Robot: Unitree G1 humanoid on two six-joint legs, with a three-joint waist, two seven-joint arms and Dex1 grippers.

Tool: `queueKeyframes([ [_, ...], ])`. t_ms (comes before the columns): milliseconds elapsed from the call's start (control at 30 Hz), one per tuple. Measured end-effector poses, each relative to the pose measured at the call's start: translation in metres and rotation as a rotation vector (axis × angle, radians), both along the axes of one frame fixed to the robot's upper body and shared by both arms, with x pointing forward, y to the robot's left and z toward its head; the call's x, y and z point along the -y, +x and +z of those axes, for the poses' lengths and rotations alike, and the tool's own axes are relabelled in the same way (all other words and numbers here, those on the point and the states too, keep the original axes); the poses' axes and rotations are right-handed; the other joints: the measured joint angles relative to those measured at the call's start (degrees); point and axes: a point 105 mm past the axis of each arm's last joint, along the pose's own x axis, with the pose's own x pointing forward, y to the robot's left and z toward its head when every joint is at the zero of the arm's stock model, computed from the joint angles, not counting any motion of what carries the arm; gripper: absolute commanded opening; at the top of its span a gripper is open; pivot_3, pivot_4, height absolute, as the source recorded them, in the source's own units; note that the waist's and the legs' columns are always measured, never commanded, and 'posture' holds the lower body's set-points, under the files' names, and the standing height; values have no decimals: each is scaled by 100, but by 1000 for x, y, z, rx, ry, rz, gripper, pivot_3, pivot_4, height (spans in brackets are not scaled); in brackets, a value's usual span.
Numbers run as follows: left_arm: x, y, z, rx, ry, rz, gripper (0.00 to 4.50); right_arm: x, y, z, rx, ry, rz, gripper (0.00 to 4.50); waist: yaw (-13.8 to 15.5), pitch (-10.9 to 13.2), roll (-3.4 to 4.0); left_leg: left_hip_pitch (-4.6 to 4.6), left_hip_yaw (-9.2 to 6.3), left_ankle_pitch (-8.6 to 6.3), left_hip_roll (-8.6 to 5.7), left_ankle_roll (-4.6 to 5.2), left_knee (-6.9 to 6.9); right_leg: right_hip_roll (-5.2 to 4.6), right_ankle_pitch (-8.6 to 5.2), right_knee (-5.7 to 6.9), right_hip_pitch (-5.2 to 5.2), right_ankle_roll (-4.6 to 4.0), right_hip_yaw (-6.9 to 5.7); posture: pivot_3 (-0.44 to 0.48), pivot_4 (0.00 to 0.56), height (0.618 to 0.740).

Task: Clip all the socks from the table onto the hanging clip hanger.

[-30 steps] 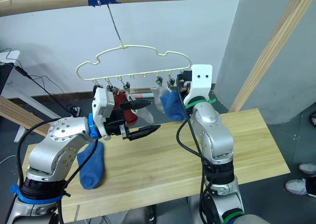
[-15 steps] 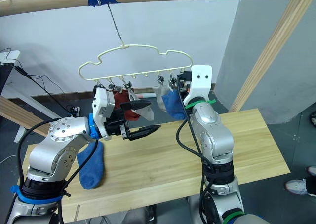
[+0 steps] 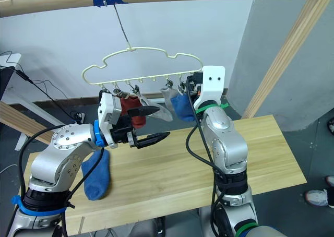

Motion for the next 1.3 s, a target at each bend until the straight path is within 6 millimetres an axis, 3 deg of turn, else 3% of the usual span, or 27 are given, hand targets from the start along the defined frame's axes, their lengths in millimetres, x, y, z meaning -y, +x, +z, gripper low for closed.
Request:
queueKeyframes([
  [433, 0, 0, -1, 1, 4, 2, 4500, -1, 0, -1, -7, -5, -2, 2146, -1, 0, 0, 0, 0, 0, 0, 0, 3, 0, 0, 1, 0, 0, 0, -251, 254, 740],
  [667, 0, 1, -1, 2, 5, 4, 4500, -4, -3, 2, 8, -7, 8, 70, -1, 0, 0, 0, -1, 0, 0, 0, 4, 0, 0, 2, 1, 0, -1, -253, 255, 740],
  [1000, -2, 4, -8, 1, 0, 58, 4500, -6, -4, 4, 13, -4, 22, 16, -4, 0, 0, -1, -1, 0, 0, 0, 10, 0, 0, 5, 1, 0, 0, -254, 253, 740],
  [1133, -13, 11, -32, -48, -51, 247, 4500, -7, -5, 4, 15, -2, 27, 16, -11, -1, 0, -2, -1, 0, 1, 0, 10, -1, 0, 6, 1, 0, 3, -251, 254, 740],
  [1200, -28, 18, -45, -62, -84, 423, 4500, -7, -5, 4, 15, -2, 28, 16, -7, -1, 0, -4, -5, 0, 1, 0, 15, -2, 1, 9, 0, 0, -1, -245, 255, 740],
  [1300, -81, 14, -82, -147, -188, 834, 4500, -8, -5, 4, 19, -2, 33, 16, -44, -6, -4, 4, 4, -1, 4, 1, 15, -4, 1, 9, 1, -1, 10, -240, 260, 740],
])
